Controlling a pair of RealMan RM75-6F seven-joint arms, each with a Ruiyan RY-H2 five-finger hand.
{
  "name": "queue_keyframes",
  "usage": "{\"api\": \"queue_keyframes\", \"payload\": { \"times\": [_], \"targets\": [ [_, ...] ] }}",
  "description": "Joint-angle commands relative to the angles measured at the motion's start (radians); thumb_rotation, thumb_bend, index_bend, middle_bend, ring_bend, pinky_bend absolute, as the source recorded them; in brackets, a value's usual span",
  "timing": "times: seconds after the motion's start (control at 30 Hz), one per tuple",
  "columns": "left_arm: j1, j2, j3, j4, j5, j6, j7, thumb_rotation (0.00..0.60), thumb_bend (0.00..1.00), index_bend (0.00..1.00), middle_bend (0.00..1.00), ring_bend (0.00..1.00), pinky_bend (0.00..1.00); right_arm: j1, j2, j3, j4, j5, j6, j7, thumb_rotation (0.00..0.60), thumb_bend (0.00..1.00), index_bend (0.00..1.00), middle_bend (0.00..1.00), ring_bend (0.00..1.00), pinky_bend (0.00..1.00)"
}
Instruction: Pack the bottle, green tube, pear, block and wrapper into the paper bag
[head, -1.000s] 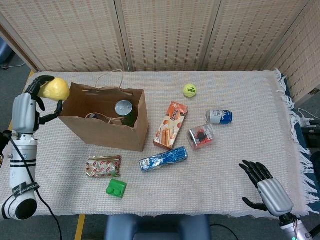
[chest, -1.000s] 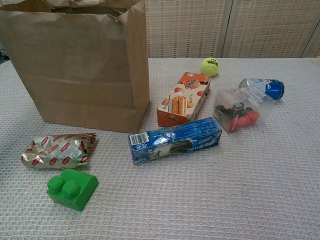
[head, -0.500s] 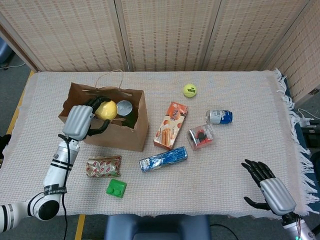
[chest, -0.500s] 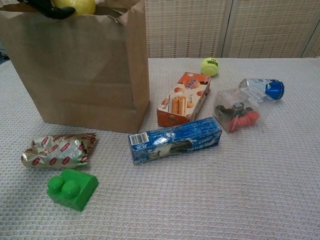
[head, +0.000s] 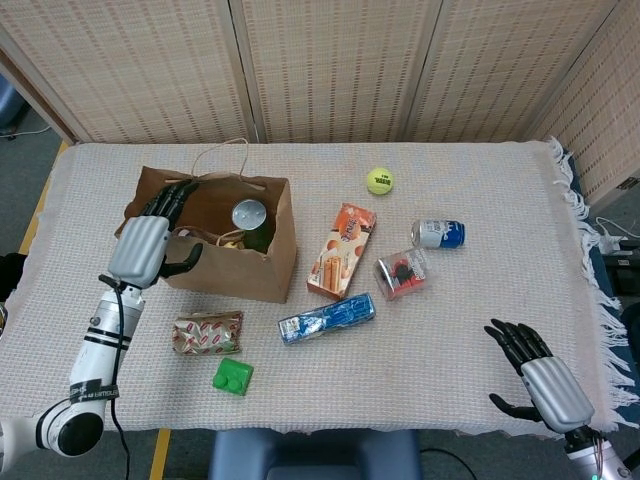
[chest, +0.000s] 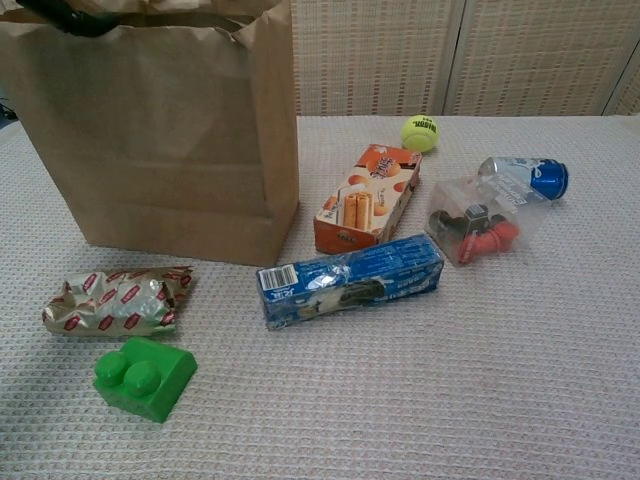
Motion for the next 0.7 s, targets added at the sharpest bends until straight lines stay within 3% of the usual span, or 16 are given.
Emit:
{"api": "queue_keyframes", "payload": {
  "times": [0.03, 0.17, 0.3, 0.4, 0.57, 0.67, 0.7],
  "targets": [
    [0.068, 0.056, 0.029, -0.016, 0.092, 0.047, -0.072, 0.600, 0.42, 0.09, 0.03, 0.02, 0.20, -0.001, 0.000, 0.001, 0.001, 0.002, 0.001, 0.002, 0.600, 0.12, 0.00, 0.00, 0.00, 0.03],
    [0.181, 0.116, 0.079, 0.014, 0.226, 0.138, -0.202, 0.600, 0.47, 0.20, 0.15, 0.14, 0.33, -0.001, 0.000, 0.000, 0.001, -0.002, 0.002, 0.004, 0.600, 0.12, 0.00, 0.00, 0.00, 0.03],
    [0.288, 0.146, 0.148, 0.092, 0.328, 0.217, -0.316, 0.600, 0.50, 0.40, 0.37, 0.34, 0.54, -0.002, -0.003, 0.000, 0.002, -0.006, 0.004, 0.001, 0.600, 0.12, 0.00, 0.00, 0.00, 0.03],
    [0.357, 0.161, 0.205, 0.151, 0.386, 0.253, -0.401, 0.600, 0.51, 0.45, 0.43, 0.40, 0.57, -0.002, -0.004, -0.001, 0.000, -0.005, 0.002, -0.003, 0.600, 0.12, 0.00, 0.00, 0.00, 0.03],
    [0.440, 0.166, 0.317, 0.251, 0.527, 0.278, -0.503, 0.600, 0.50, 0.44, 0.43, 0.40, 0.56, -0.001, -0.009, -0.002, -0.006, -0.007, -0.003, -0.020, 0.600, 0.12, 0.00, 0.00, 0.00, 0.03],
    [0.440, 0.139, 0.401, 0.421, 0.715, 0.282, -0.482, 0.600, 0.44, 0.31, 0.30, 0.24, 0.45, 0.000, -0.012, -0.002, -0.010, -0.008, -0.007, -0.030, 0.600, 0.12, 0.00, 0.00, 0.00, 0.03],
    [0.436, 0.122, 0.420, 0.477, 0.768, 0.287, -0.466, 0.600, 0.42, 0.22, 0.21, 0.16, 0.38, 0.000, -0.013, -0.002, -0.011, -0.008, -0.008, -0.033, 0.600, 0.12, 0.00, 0.00, 0.00, 0.03]
  ]
}}
